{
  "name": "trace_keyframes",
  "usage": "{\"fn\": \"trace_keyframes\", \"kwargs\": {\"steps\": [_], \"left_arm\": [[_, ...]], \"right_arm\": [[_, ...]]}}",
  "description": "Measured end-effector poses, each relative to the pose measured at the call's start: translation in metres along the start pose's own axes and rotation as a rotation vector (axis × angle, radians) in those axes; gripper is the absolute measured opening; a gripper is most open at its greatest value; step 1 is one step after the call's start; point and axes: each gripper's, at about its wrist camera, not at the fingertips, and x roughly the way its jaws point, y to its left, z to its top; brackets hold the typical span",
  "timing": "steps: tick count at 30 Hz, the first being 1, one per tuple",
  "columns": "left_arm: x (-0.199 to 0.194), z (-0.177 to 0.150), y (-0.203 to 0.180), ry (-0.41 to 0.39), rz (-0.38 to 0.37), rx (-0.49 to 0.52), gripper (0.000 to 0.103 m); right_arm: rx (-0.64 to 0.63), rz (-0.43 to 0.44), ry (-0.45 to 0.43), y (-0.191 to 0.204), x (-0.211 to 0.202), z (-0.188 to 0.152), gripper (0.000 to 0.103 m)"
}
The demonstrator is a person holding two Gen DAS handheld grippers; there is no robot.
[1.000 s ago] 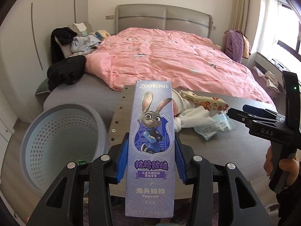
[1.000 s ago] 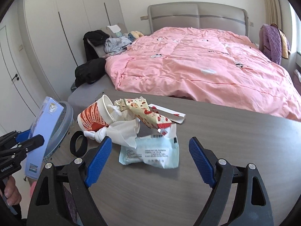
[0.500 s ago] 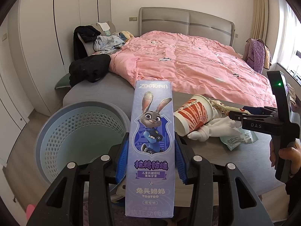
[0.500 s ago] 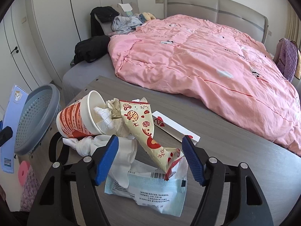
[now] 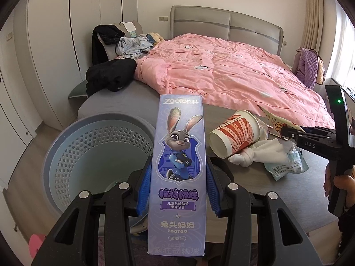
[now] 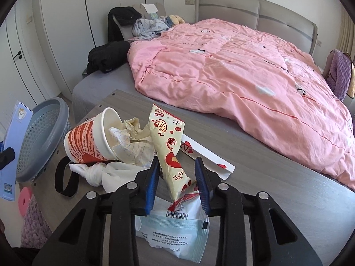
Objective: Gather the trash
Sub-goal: 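Carry the wrapper and box over the blue basket and open both grippers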
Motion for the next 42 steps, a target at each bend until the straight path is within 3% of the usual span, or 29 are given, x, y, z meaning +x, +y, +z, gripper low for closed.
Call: {"fn": "trace_keyframes", "kwargs": {"steps": [7,15,18,29,42], "left_arm": [[-0.003,0.002,0.012,-0.011,-0.015,-0.03,0.043],[-0.002,-0.003,0.042,-0.009,0.0,-0.059,0.043],[0.0,-0.006,0.059,-0.003,0.025,-0.074,0.043],[0.013,-0.014,0.133,0.034,0.124,-0.127,0.043],[0.039,-0.011,0.176,0.058,0.124,-0.179,0.043]], "right_arm": [[0.043,0.018,-0.083,0.012,-0.044,0.0,0.032],[0.04,0.132,-0.128,0.075,-0.068,-0.01,0.032],[0.052,0.198,-0.12,0.105,-0.064,-0.013,0.032],[0.019,0.309,-0.06,0.197,-0.024,-0.006,0.032],[-0.051,0.33,0.009,0.25,0.016,0.014,0.032]]}}
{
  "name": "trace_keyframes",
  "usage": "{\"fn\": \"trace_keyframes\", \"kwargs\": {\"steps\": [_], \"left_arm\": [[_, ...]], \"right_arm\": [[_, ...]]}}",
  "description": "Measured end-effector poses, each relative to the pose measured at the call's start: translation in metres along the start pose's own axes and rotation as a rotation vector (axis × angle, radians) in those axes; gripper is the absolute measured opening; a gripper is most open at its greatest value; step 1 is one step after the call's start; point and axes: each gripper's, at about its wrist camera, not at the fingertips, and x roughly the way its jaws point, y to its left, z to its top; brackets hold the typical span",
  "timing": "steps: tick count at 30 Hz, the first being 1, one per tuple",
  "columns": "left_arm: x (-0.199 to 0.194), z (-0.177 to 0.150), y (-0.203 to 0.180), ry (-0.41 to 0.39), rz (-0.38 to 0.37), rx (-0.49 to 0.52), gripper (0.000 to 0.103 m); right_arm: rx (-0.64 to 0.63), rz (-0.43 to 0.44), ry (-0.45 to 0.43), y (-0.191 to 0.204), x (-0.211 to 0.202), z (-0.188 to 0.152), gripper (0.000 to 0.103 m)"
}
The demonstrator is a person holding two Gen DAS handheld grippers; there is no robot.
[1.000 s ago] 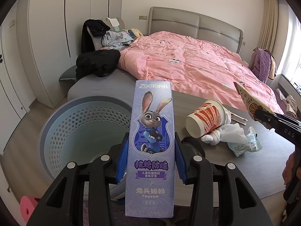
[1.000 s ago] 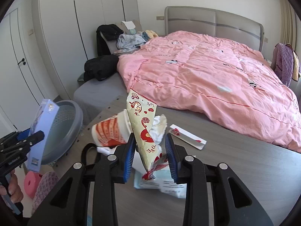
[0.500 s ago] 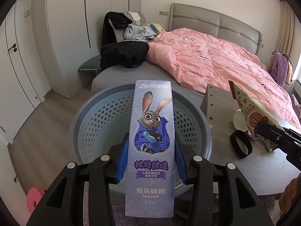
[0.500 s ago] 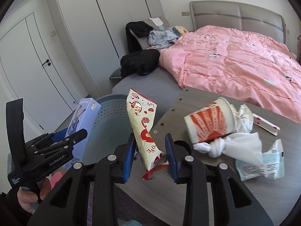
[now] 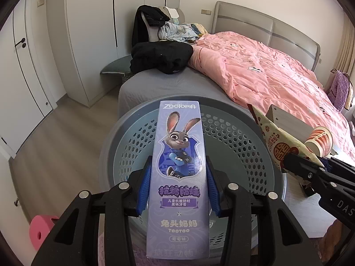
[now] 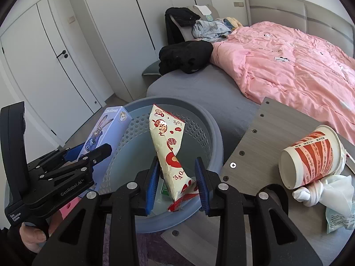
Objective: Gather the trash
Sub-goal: 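Carry the wrapper and box over the blue basket and open both grippers, then withdraw both grippers from the basket back toward the paper cup on the table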
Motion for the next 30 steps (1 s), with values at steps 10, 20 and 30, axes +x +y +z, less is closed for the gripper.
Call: {"fn": "trace_keyframes", "kwargs": {"steps": [10,20,30], "left_arm": [[0.007,0.004,0.006,-0.005,-0.008,0.013,0.045],[0.002,0.003,0.006,-0.015,0.018,0.013,0.06],[-0.003,0.0,0.01,-0.02,0.035,0.005,0.063]], "right_arm": [[0.01,-0.012,0.007,0.001,0.018,0.009,0.036],[-0.003,-0.019,-0.014,0.007,0.011,0.008,0.047],[0.004,-0.013,-0.016,0.006,0.008,0.006,0.047]]}}
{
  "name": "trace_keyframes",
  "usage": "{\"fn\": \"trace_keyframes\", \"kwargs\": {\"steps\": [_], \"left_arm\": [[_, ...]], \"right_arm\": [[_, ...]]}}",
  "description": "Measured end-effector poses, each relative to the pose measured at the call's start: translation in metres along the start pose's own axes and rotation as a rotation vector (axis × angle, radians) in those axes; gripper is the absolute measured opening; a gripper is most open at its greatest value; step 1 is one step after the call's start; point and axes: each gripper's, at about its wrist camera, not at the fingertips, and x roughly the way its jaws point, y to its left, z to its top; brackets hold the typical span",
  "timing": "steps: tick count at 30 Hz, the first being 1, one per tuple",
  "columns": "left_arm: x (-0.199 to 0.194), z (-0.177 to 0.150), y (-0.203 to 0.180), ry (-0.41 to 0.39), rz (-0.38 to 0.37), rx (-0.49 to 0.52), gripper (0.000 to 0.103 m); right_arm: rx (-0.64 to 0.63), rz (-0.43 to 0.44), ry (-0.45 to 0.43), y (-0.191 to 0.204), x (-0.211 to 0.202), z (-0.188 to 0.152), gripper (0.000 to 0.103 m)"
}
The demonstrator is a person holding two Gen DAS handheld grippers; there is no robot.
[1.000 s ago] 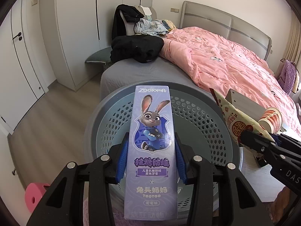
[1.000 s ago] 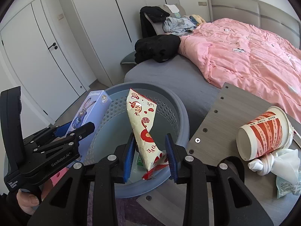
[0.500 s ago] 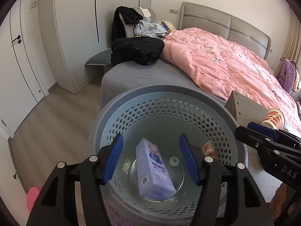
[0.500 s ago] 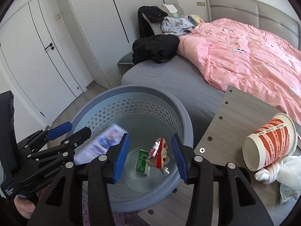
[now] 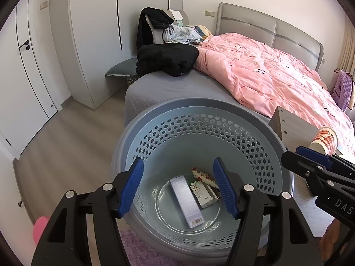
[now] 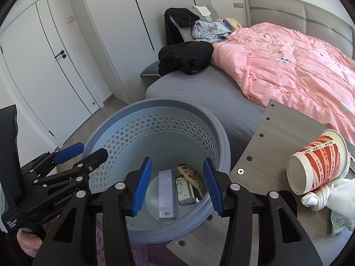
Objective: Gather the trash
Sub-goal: 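Withdraw both grippers from the basket back toward the paper cup on the table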
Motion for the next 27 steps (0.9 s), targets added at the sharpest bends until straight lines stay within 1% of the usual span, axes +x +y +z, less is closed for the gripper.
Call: {"fn": "trace_keyframes", "kwargs": {"steps": [5,12,15,19,23,27], "left_arm": [[-0.001,0.0,0.0,-0.002,0.001,0.001,0.063],[-0.008,0.001,0.001,-0.012,0.009,0.002,0.065],[-0.012,0.001,0.001,-0.019,0.015,0.002,0.067],[-0.015,0.0,0.001,-0.026,0.021,0.002,0.07],[-0.017,-0.001,0.001,-0.028,0.028,0.002,0.072],[-0.017,-0.003,-0.002,-0.021,0.028,0.007,0.073]], "right_arm": [[0.001,0.002,-0.004,0.001,-0.002,-0.001,0.051],[0.001,0.003,-0.009,0.002,-0.004,-0.002,0.051],[0.001,0.003,-0.012,0.003,-0.007,-0.004,0.052],[0.007,0.002,-0.018,0.003,-0.01,-0.006,0.056],[0.016,-0.001,-0.022,0.001,-0.014,-0.008,0.057],[0.029,-0.005,-0.03,-0.004,-0.019,-0.012,0.063]]}}
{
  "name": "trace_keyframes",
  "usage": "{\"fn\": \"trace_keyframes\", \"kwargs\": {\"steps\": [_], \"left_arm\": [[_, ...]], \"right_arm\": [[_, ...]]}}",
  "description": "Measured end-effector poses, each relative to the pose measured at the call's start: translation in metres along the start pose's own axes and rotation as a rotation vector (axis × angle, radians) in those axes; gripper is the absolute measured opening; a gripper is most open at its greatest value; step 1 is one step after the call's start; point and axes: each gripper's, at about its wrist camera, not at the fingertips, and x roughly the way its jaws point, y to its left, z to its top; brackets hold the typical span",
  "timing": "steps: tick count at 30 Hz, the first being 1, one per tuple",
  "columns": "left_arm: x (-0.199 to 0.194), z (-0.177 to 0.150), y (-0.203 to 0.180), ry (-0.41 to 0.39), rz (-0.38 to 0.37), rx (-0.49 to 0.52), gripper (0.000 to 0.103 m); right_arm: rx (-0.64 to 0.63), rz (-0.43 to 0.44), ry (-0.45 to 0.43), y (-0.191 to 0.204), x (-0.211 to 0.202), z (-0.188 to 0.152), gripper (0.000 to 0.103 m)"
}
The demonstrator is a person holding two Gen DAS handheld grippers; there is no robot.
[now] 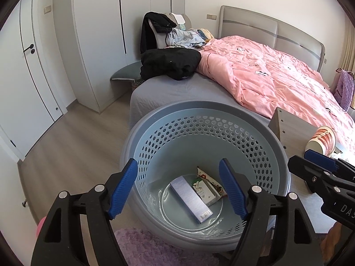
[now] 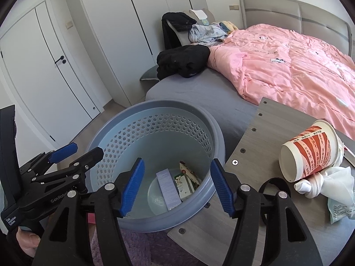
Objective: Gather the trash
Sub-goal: 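Withdraw both grippers from the basket back toward the paper cup on the table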
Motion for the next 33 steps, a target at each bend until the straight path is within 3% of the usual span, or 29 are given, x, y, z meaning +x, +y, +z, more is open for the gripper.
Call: {"fn": "trace_keyframes", "kwargs": {"steps": [15,24,33], "left_arm": [[-0.006,-0.009,-0.04,0.013,-0.087,0.065,0.073],[-0.011,-0.016,-0.098,0.025,-0.192,0.175,0.073],[-0.02,-0.028,-0.156,0.034,-0.298,0.278,0.073]], "right_arm": [[0.116,-0.126,-0.02,-0.052,-0.051,-0.036,0.074],[0.226,-0.255,-0.049,-0.106,-0.1,-0.073,0.077],[0.323,-0.326,-0.076,-0.141,-0.131,-0.096,0.078]]}}
